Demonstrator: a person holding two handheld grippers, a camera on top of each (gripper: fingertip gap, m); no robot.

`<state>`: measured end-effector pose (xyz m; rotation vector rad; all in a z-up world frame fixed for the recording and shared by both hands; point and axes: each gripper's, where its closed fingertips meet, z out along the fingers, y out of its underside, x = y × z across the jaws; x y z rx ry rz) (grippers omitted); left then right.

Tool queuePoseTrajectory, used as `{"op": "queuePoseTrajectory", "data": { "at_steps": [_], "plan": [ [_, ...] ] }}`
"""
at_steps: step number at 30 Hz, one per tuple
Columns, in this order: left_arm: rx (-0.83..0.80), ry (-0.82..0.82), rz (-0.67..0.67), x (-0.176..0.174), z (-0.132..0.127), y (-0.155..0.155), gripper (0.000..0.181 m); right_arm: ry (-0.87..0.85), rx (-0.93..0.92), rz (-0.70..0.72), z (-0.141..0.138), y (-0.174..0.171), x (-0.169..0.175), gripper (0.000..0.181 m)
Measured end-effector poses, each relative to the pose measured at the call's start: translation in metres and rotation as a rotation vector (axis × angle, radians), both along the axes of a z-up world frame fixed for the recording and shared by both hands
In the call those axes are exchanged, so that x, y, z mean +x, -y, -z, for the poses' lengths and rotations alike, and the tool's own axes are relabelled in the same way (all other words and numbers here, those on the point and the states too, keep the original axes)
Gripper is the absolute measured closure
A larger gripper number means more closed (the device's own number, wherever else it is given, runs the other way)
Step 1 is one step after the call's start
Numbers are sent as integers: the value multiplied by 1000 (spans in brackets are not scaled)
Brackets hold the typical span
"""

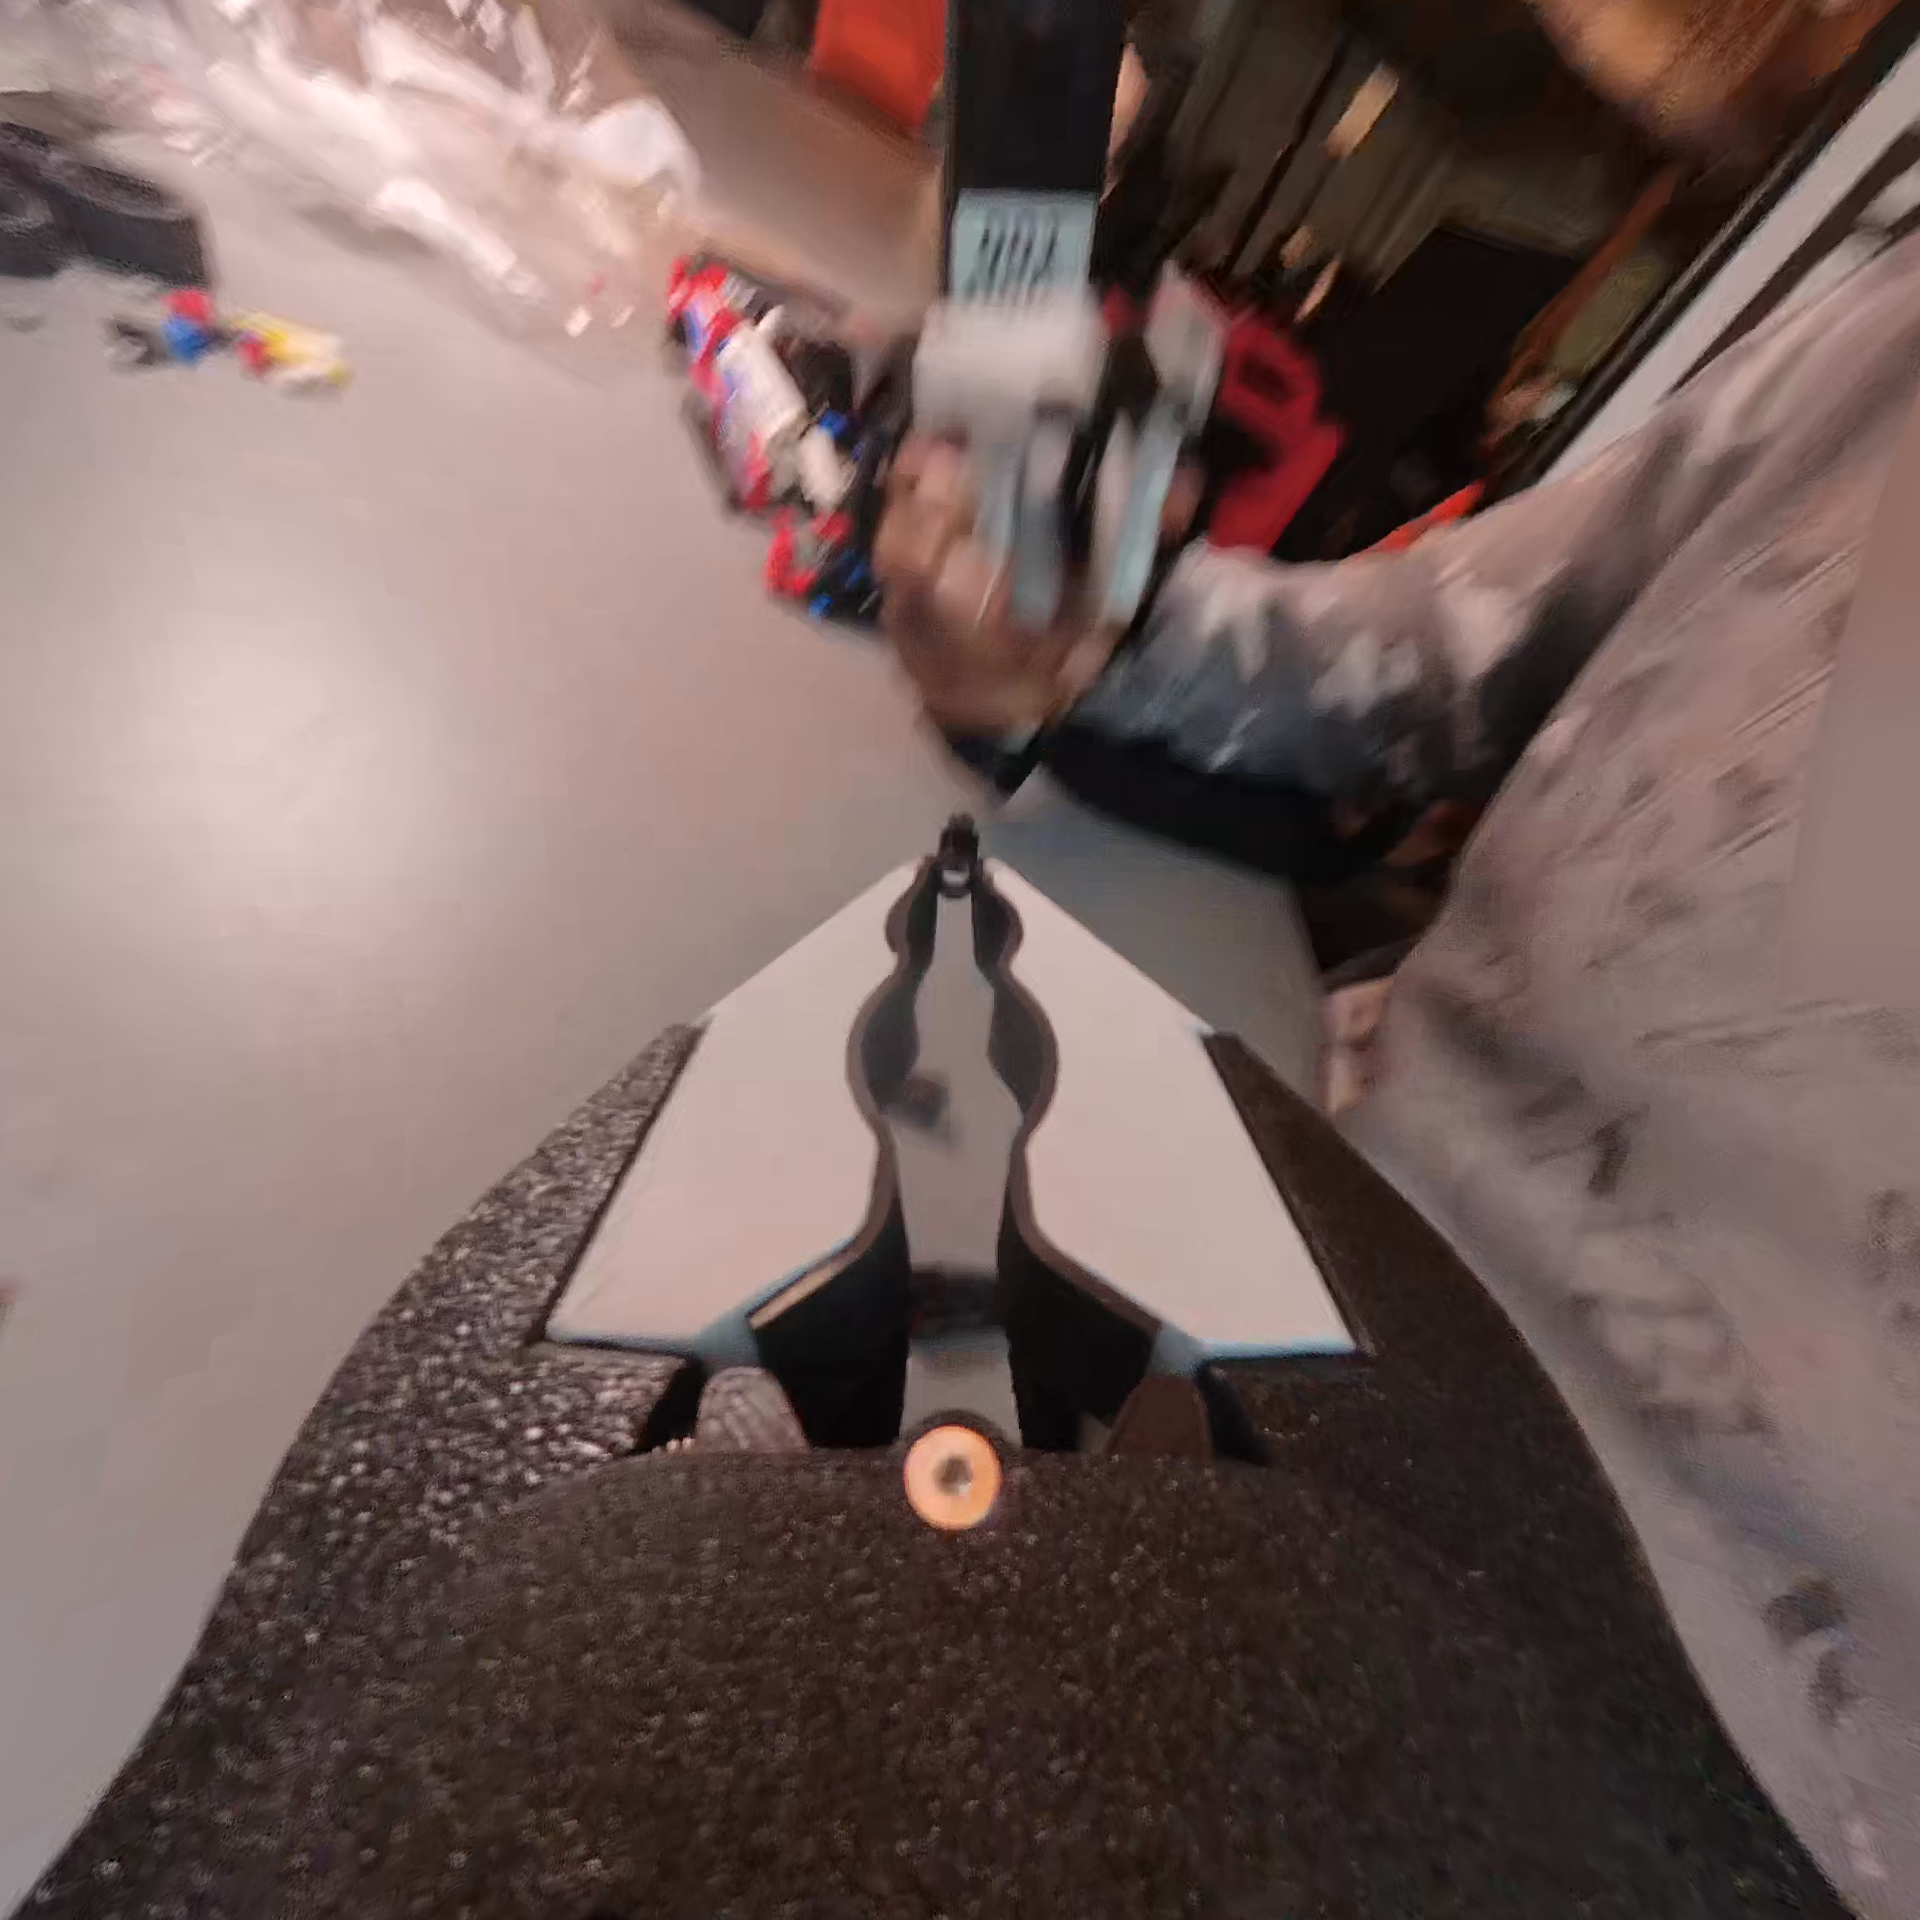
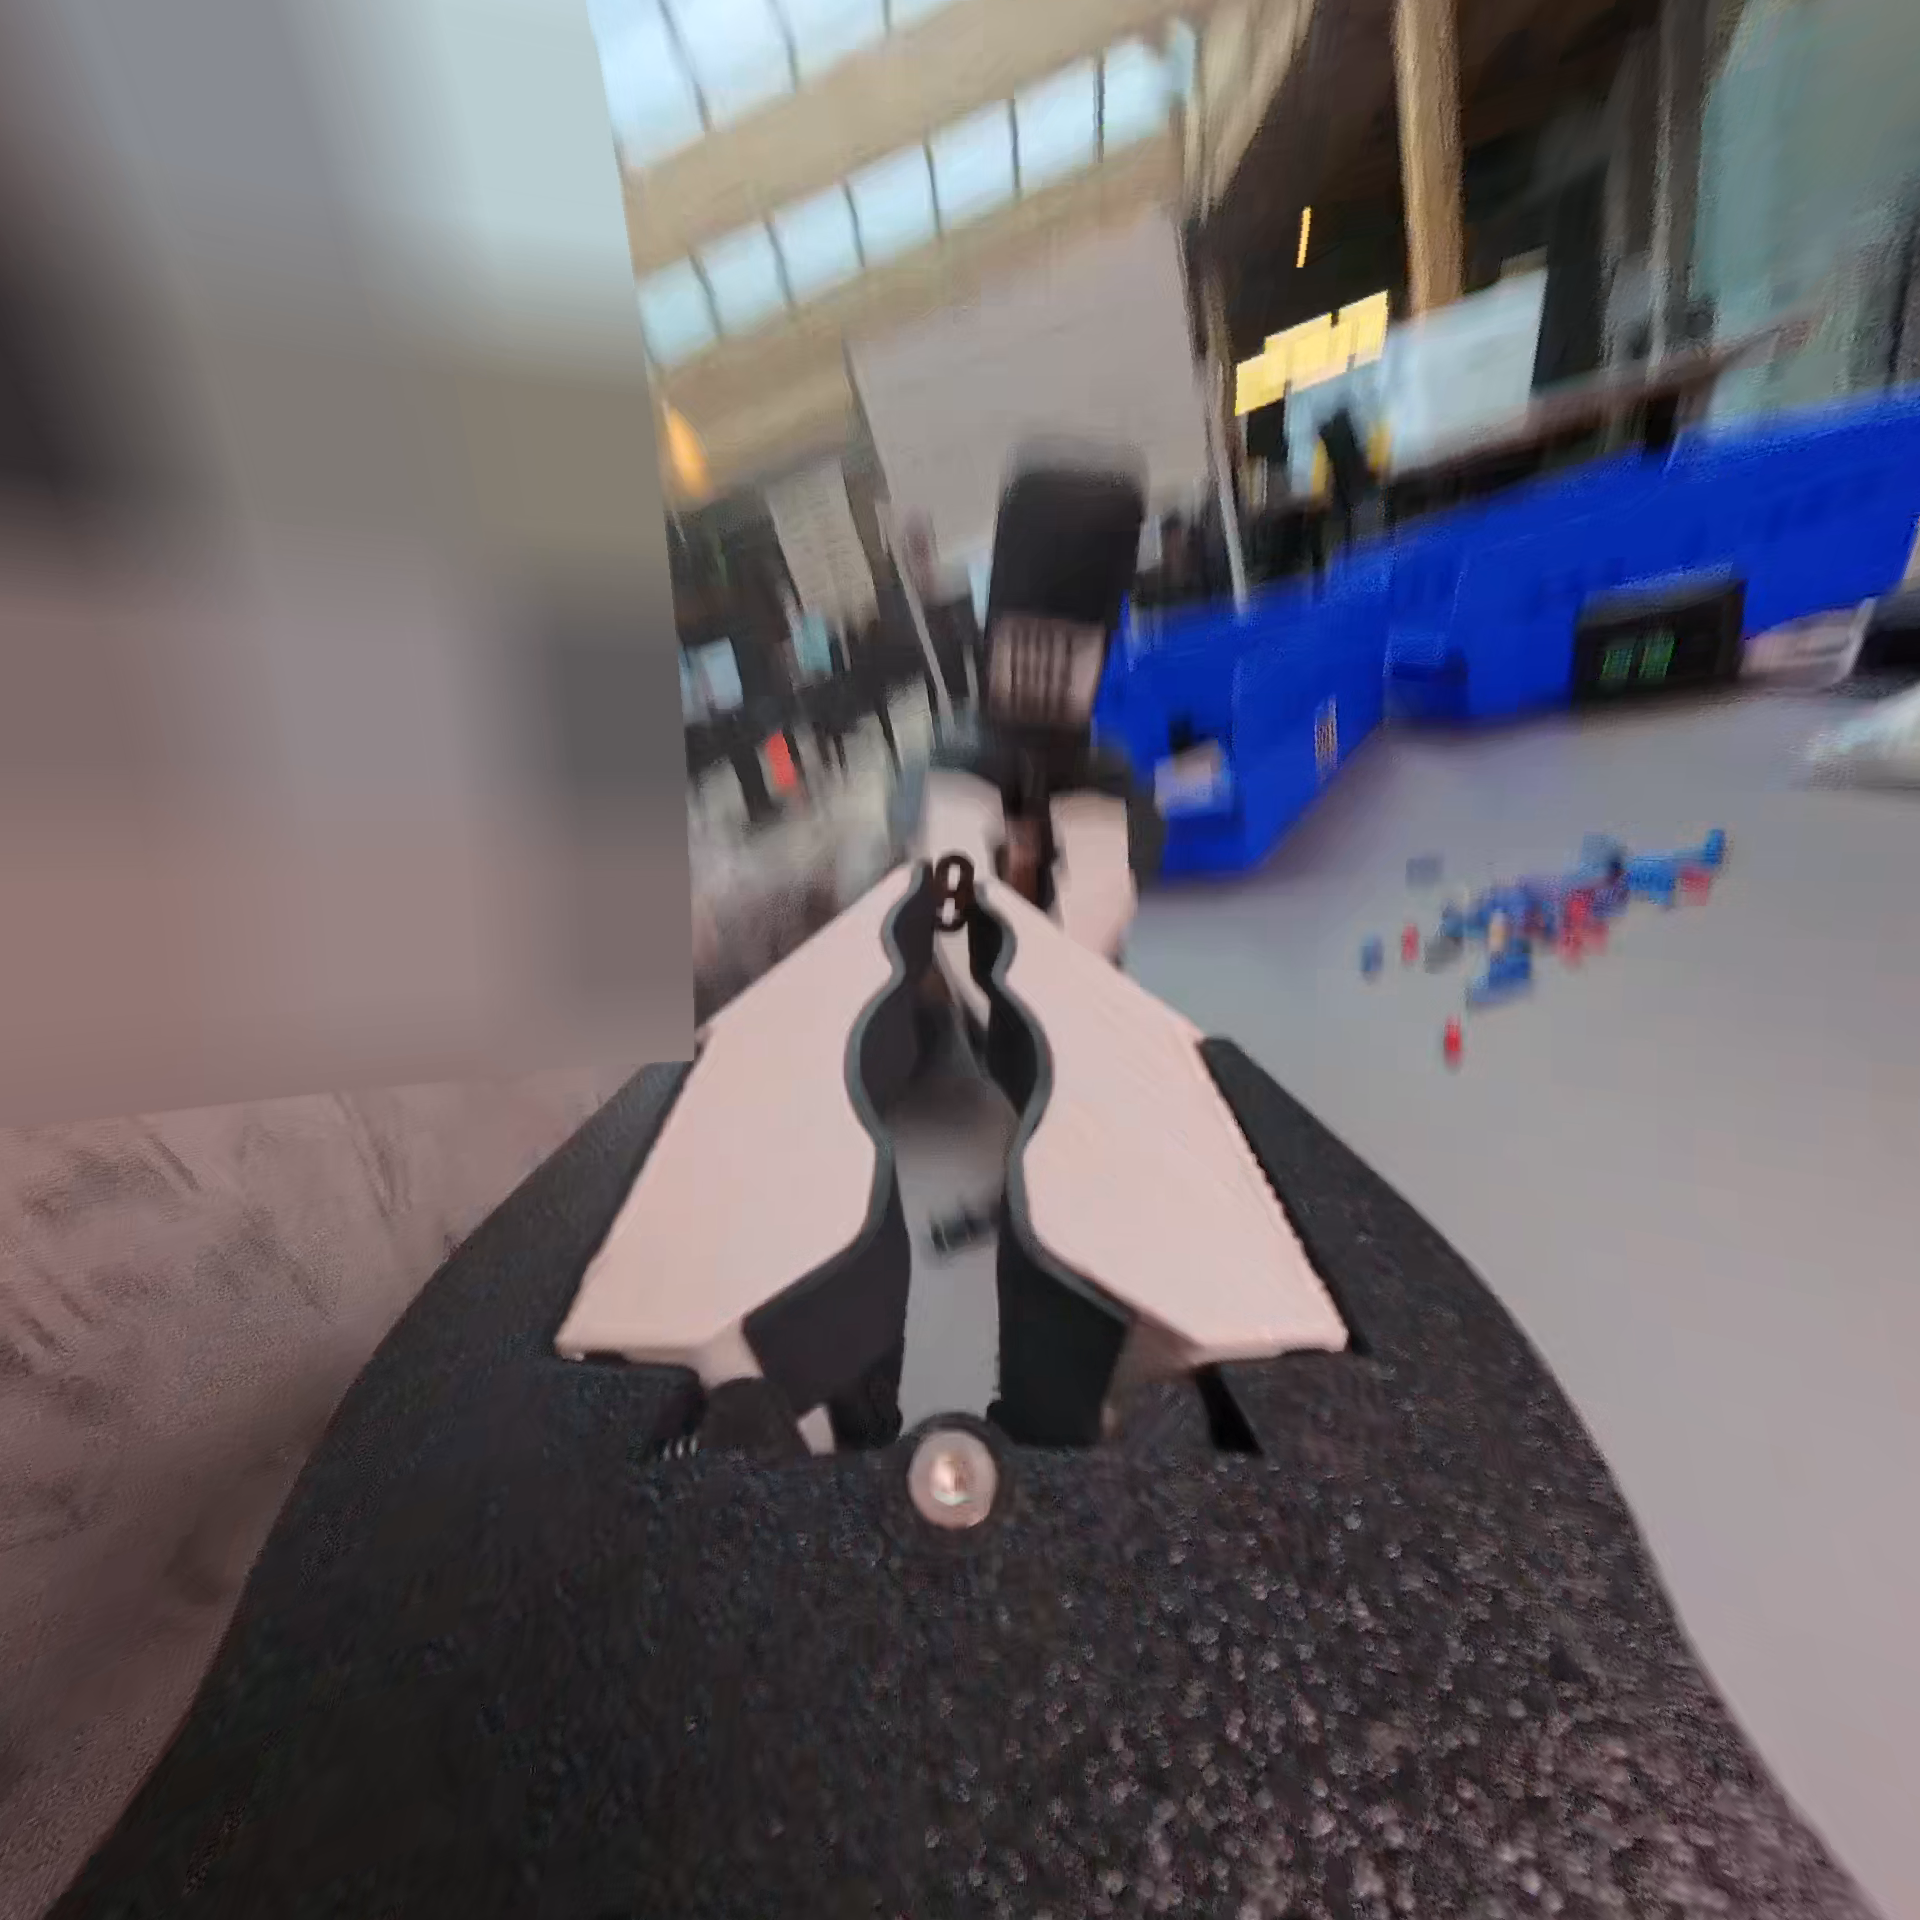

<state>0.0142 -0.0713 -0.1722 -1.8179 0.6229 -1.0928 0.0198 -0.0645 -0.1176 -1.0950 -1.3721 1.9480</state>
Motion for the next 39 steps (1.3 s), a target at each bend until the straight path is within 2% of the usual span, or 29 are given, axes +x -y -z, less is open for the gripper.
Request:
{"op": "queuePoseTrajectory", "data": {
  "at_steps": [1,2,3,5,6,8,10,14,22,27,39],
  "plan": [
    [-10,-22,-34,-14,12,1,176,-133,-211,31,-38,-36,20,178],
    [-61,83,-79,-26,4,0,177,-205,-225,157,-53,-72,38,181],
    [-42,119,-110,-32,-6,-3,178,-143,-102,234,-42,-76,39,178],
    [2,80,-81,-22,-14,-9,176,-26,-17,197,-14,-47,19,177],
    [-14,52,-55,-14,-11,-11,176,4,1,169,-6,-37,11,176],
    [-26,11,-51,-10,-3,-14,175,51,26,154,-3,-38,5,176],
    [-65,42,-59,-13,2,-15,175,137,80,192,12,-46,0,176],
    [-103,0,-77,-16,17,-13,175,326,272,274,55,-48,-7,175],
    [-117,-71,-83,-15,29,-12,174,373,338,250,65,-38,-12,175],
    [-134,-139,-138,-26,39,-15,174,407,377,265,71,-38,-12,175],
    [-133,-184,-191,-41,44,-18,174,625,529,284,110,-49,-26,175]
  ]
}}
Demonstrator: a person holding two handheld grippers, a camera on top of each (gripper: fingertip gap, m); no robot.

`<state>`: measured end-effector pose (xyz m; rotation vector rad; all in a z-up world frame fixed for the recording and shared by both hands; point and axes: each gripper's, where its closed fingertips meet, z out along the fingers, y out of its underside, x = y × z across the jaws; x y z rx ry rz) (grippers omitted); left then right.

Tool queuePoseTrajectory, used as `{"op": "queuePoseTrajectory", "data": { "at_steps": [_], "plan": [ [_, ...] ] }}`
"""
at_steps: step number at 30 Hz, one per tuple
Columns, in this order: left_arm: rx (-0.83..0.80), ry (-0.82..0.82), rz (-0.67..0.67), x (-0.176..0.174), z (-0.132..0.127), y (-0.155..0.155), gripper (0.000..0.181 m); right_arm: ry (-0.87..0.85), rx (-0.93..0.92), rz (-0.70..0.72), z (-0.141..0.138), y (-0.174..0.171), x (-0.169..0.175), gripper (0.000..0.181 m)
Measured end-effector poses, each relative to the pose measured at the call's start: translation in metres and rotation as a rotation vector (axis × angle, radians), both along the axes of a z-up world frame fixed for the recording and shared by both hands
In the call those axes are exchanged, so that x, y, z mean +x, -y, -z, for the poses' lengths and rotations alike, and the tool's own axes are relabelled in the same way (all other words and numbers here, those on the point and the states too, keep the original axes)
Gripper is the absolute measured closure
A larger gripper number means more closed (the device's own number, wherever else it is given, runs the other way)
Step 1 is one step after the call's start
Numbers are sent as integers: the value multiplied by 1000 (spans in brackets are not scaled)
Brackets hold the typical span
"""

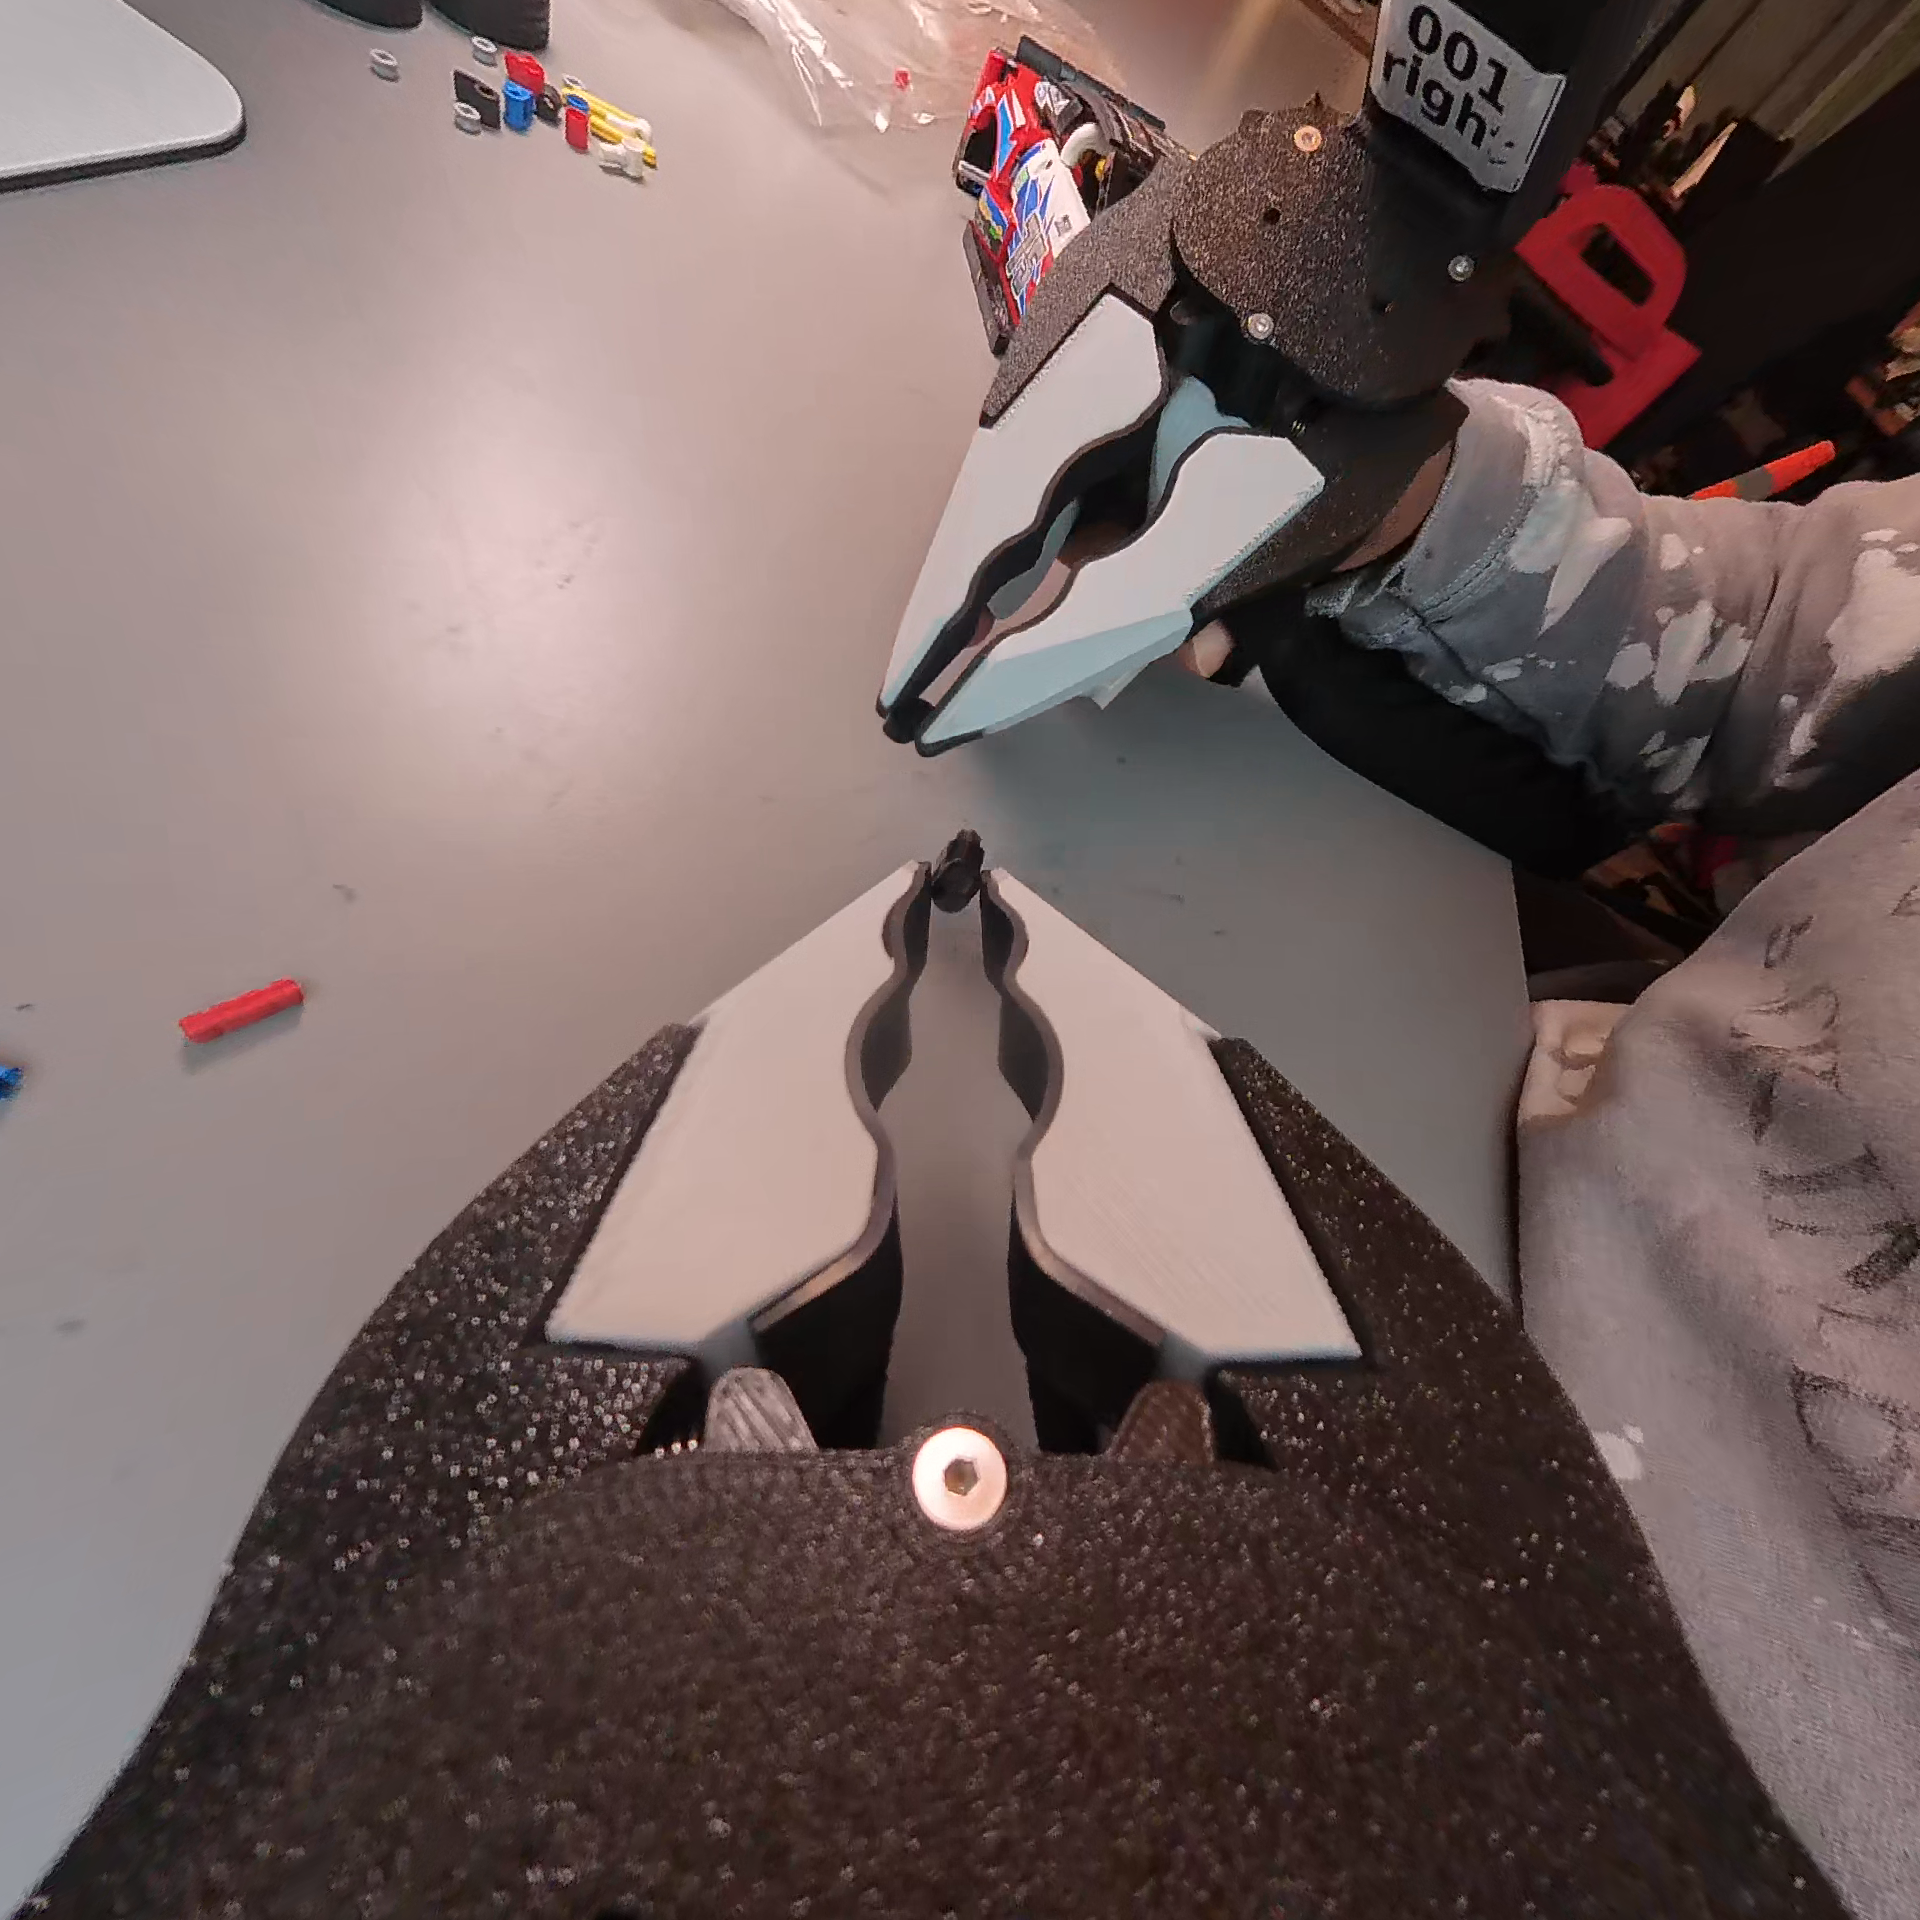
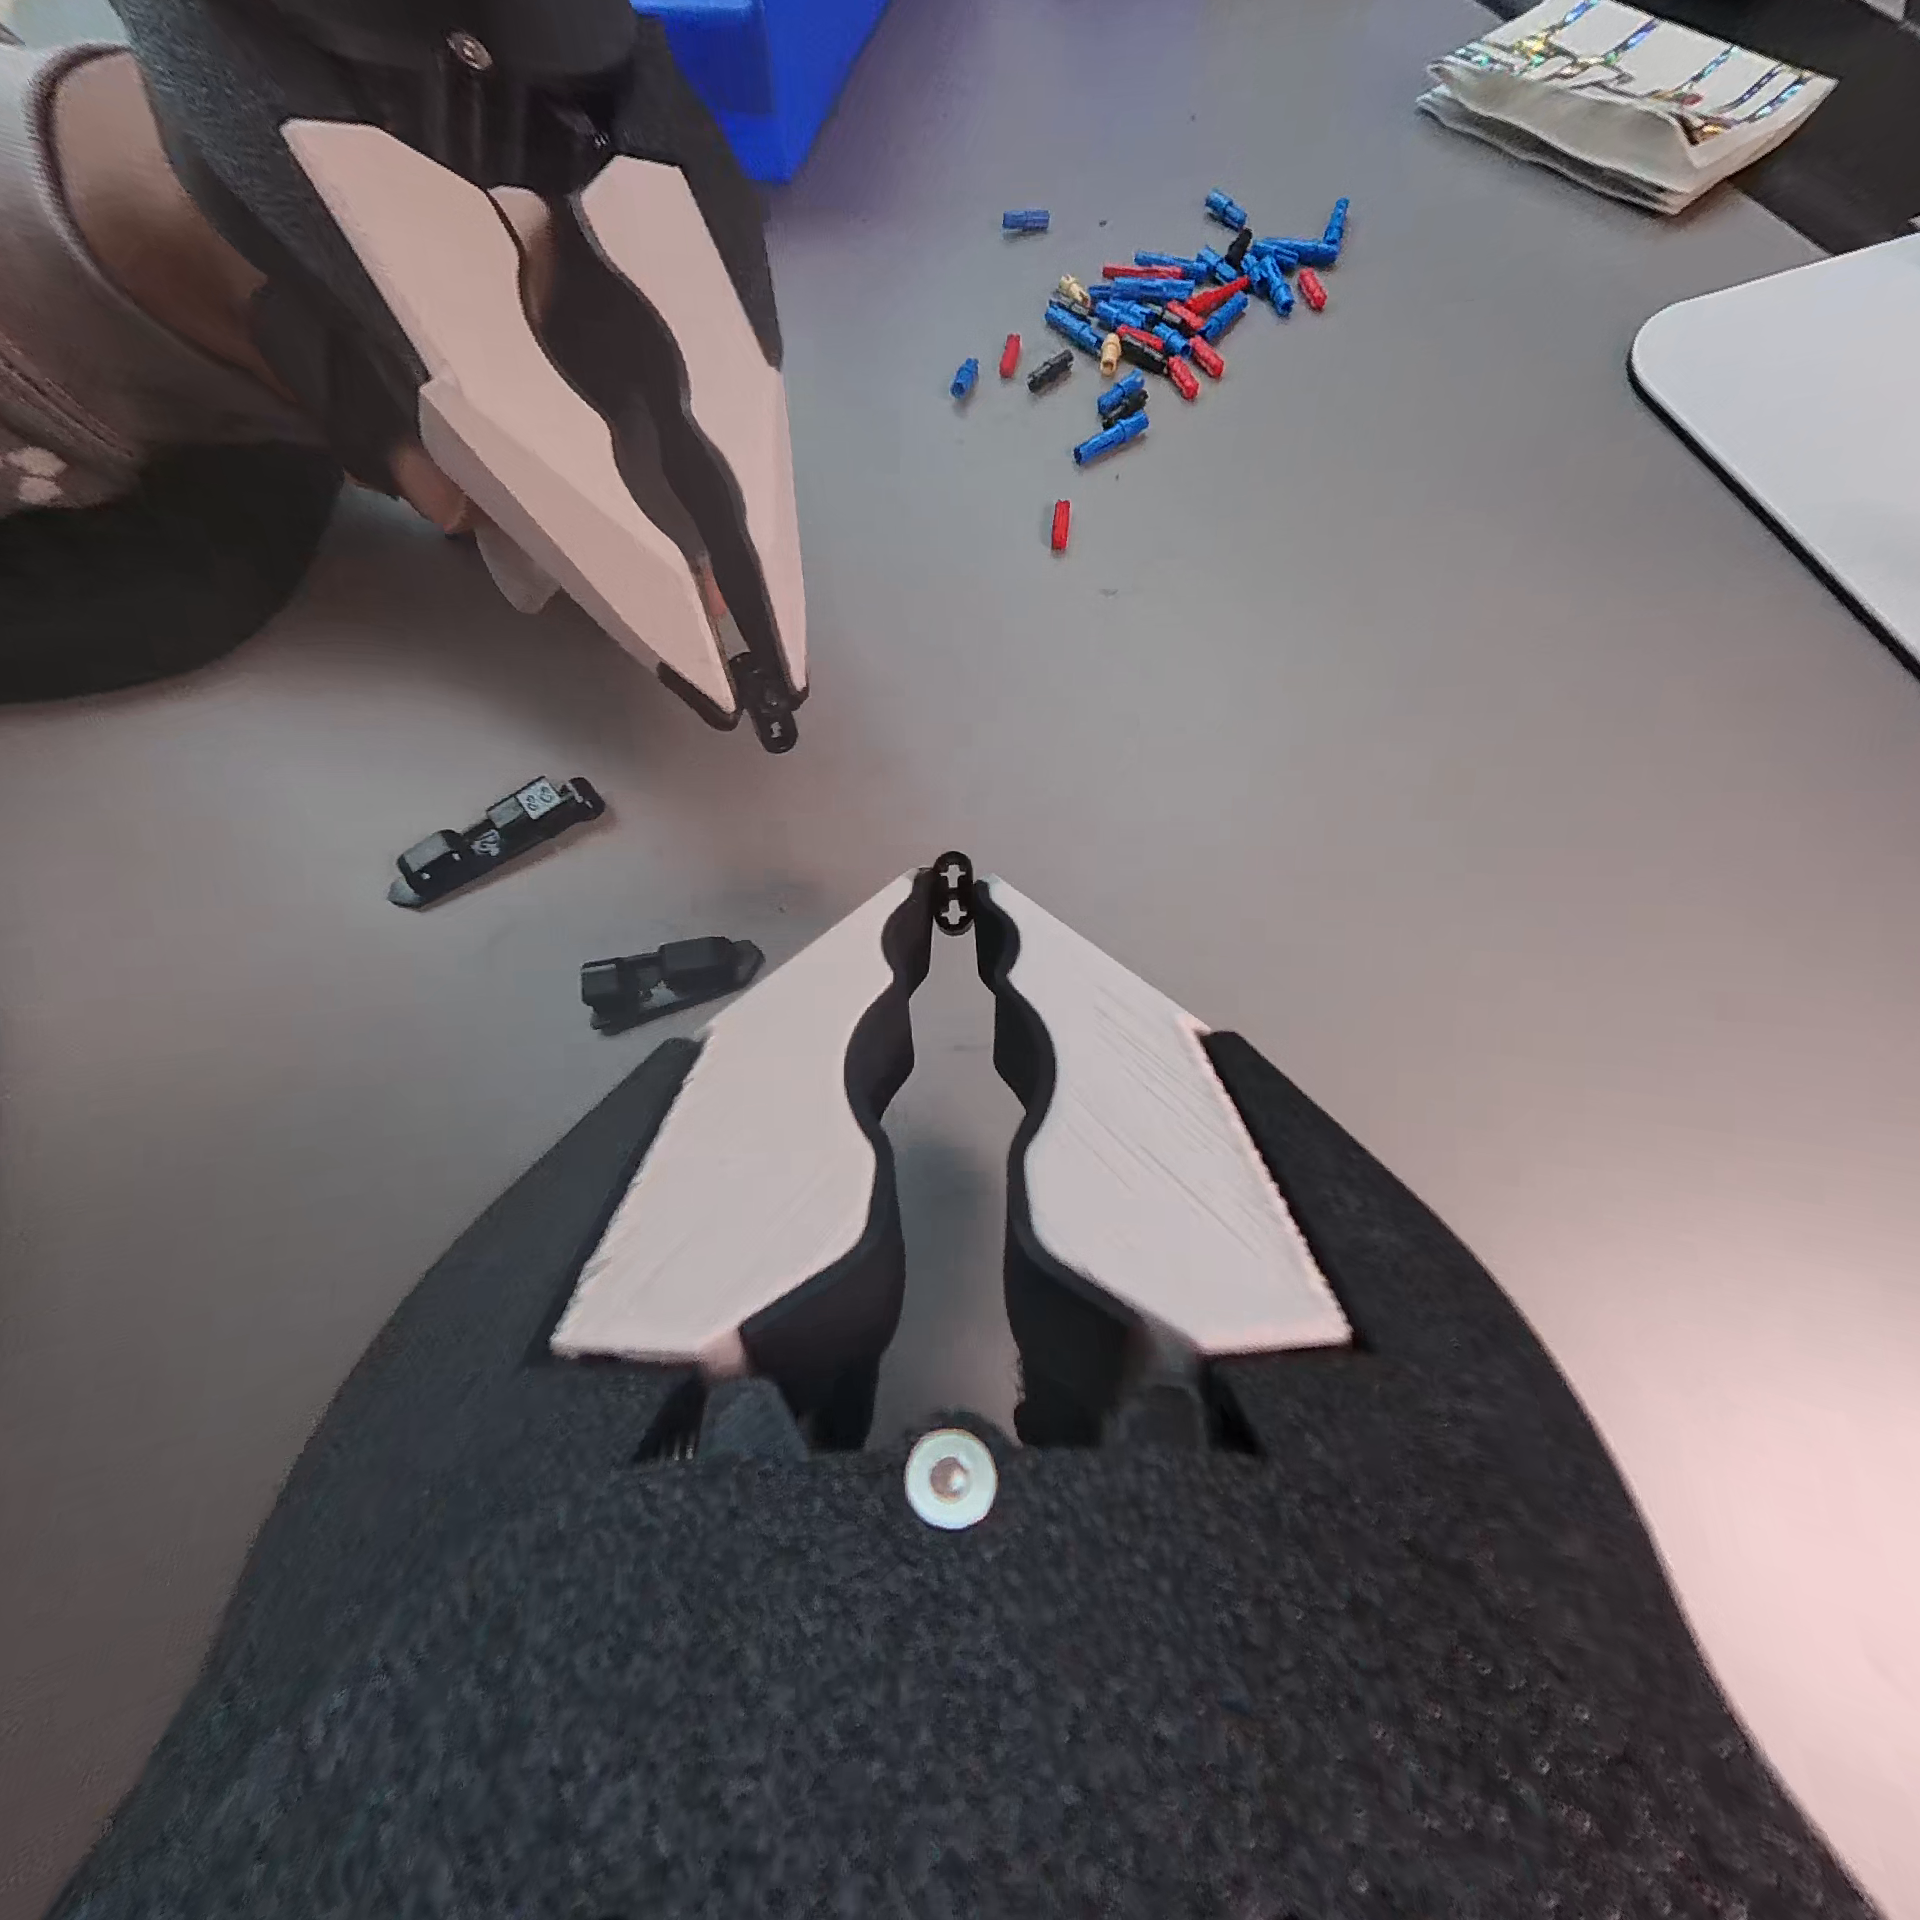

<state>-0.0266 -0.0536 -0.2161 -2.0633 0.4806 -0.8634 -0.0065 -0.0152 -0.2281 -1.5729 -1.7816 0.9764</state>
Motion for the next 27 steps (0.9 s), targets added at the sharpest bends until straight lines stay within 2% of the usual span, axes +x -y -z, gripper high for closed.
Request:
{"op": "queuePoseTrajectory", "data": {
  "at_steps": [5,10,14,16,18,22,27],
  "plan": [
    [-14,-18,-7,-2,4,0,171,52,29,67,9,-14,-3,175],
    [-22,-31,1,0,6,1,170,49,41,75,9,-16,-4,175],
    [-18,-16,-7,-2,4,0,166,7,79,26,3,-7,-4,175],
    [-14,8,-8,-3,1,0,165,-79,120,-34,-9,5,-7,175],
    [-10,76,-4,-2,-6,0,165,-184,166,-94,-24,19,-9,175],
    [-46,350,36,7,-29,3,165,-279,318,-156,-37,36,-10,175],
    [-87,413,59,12,-29,4,168,-279,437,-187,-33,43,-10,175]
  ]
}}
